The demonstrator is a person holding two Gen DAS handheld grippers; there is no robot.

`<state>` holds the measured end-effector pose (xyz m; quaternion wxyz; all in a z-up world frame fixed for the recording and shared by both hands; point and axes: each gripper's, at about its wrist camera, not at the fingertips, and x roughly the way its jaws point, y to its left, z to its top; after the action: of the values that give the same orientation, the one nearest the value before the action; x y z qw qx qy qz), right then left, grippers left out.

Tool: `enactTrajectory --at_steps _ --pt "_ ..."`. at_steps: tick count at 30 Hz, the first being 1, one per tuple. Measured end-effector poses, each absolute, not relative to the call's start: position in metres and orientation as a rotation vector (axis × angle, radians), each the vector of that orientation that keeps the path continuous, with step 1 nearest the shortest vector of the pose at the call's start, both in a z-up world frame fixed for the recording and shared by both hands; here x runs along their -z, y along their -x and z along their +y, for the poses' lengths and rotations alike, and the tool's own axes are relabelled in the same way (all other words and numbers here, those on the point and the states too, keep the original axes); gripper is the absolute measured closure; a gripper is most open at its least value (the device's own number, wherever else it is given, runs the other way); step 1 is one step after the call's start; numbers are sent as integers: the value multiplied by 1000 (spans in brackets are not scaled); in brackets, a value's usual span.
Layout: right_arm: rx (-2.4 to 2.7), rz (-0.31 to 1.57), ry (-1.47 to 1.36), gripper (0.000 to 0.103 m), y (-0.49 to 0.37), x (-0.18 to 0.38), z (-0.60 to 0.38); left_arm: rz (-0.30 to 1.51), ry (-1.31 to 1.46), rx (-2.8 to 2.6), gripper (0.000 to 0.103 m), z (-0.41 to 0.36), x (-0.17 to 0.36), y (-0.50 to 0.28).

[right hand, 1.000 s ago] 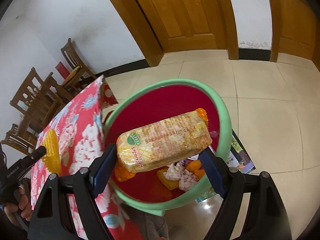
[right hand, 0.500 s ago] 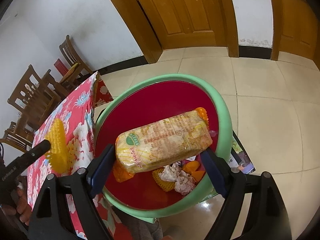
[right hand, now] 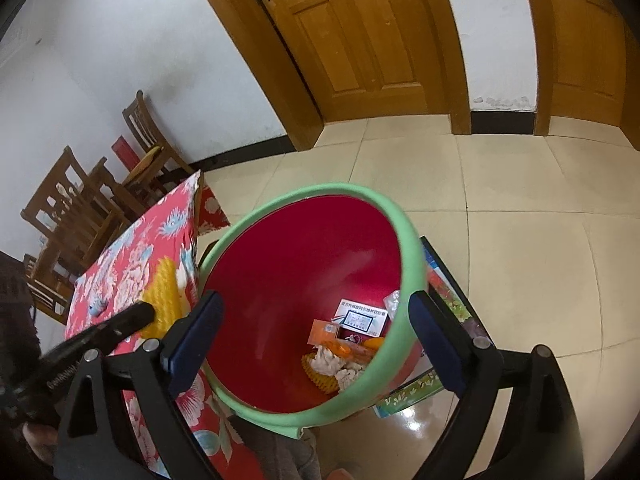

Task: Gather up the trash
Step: 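Move the yellow foam net over the red bucket and open the left tool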

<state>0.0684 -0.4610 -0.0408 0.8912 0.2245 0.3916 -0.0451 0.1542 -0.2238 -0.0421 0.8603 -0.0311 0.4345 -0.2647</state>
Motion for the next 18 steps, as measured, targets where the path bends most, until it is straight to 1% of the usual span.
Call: enactTrajectory --at_steps 4,5,7,8,9,10,18 --pt "113 793 -468 10 -60 34 -467 921 58 589 93 -235 46 -150" --pt "119 788 -471 10 -58 32 -469 927 58 599 92 -237 47 -150" --pt "127 780 -478 10 -55 30 -472 937 64 609 82 -239 48 -149" --pt "131 778 -479 10 -53 29 -473 939 69 612 67 -239 48 -149" --pt "134 776 -481 10 -52 29 -474 937 72 613 54 -240 48 -149" --pt "136 774 -484 10 -51 29 -476 927 78 613 52 -239 47 -148" --pt "128 768 -492 10 -47 27 -474 906 83 591 52 -228 40 -145"
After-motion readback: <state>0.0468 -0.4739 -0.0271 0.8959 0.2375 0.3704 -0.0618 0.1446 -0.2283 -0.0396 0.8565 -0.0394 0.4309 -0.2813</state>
